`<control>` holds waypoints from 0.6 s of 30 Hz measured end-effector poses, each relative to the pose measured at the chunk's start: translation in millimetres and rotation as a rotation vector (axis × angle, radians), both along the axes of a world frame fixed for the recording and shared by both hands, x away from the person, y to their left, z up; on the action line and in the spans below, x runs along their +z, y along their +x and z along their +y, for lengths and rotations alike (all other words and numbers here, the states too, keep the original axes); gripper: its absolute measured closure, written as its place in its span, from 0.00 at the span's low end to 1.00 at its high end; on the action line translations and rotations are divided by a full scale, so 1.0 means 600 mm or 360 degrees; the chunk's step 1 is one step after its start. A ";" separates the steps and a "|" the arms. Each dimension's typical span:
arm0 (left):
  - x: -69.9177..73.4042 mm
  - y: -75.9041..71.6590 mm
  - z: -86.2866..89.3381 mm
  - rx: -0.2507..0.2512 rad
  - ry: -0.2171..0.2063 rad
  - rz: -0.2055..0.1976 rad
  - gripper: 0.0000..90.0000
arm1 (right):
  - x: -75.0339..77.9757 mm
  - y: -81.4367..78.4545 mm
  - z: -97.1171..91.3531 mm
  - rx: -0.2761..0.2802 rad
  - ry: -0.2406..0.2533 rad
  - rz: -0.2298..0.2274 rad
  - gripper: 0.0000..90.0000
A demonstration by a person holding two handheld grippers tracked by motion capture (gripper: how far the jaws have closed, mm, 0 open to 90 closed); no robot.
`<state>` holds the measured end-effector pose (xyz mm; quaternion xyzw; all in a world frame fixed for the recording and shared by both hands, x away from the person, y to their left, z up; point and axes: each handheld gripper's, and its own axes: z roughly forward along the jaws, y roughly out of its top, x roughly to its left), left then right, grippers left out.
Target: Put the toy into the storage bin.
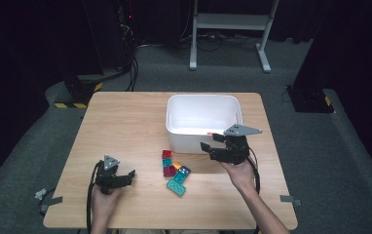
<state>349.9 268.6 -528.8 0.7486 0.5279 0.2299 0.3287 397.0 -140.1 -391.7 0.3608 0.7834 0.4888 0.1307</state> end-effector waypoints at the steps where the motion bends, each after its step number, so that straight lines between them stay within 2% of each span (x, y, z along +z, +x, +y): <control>1: 0.000 0.000 0.000 0.0000 0.0000 0.0000 0.18 | -0.010 -0.002 0.003 0.0008 0.0010 0.0016 0.43; 10: 0.000 0.000 0.000 0.0001 0.0000 0.0000 0.18 | -0.048 -0.007 0.017 0.0058 -0.0032 0.0082 0.44; 11: 0.000 0.000 0.000 0.0001 0.0000 0.0000 0.18 | -0.059 -0.009 0.021 0.0065 -0.0028 0.0101 0.44; 14: 0.000 0.000 0.000 0.0001 0.0000 0.0000 0.18 | -0.071 -0.010 0.026 0.0071 -0.0040 0.0112 0.44; 15: 0.000 0.000 0.000 0.0001 -0.0001 0.0000 0.18 | -0.082 -0.010 0.032 0.0086 -0.0028 0.0140 0.45; 18: 0.000 0.000 0.000 0.0001 0.0000 0.0001 0.18 | -0.092 -0.010 0.040 0.0106 -0.0040 0.0146 0.45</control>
